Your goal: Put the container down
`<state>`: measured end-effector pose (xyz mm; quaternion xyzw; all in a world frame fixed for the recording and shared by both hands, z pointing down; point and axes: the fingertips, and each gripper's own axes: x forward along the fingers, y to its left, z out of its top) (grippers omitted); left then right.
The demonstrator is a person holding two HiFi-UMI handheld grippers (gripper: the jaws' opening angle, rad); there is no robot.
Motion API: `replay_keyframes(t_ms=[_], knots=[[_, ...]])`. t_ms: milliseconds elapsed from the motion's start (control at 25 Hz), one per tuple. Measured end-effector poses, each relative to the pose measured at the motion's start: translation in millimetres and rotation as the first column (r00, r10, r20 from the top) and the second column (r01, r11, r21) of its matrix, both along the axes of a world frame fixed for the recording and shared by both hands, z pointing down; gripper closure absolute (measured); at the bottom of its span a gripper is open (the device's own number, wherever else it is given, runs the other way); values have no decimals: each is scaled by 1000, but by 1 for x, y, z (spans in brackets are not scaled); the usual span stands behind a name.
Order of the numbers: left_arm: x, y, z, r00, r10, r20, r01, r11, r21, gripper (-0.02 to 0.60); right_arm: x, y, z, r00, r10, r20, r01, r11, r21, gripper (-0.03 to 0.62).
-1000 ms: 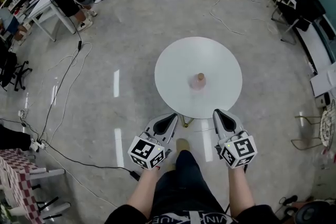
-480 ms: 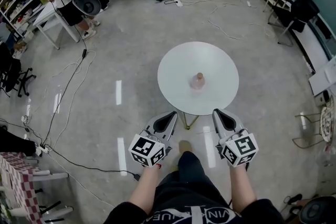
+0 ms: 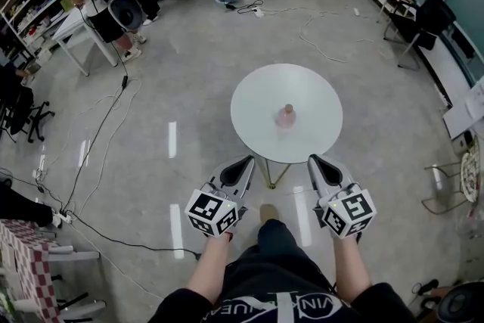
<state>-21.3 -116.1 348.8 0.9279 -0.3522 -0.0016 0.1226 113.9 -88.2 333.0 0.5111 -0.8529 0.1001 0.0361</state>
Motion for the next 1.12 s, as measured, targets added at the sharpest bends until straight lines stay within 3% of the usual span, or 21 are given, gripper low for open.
replay_keyframes(t_ms=[600,1120], knots=[[-5,-2,-15,1000,3,-27,-3,1000,28,568,0,5,-21,1000,9,-29,-8,999,42,588],[-9,-13,-6,999,9,-38,-9,1000,11,568,-4,-1,-9,999,7,-40,-6,1000,15,588]])
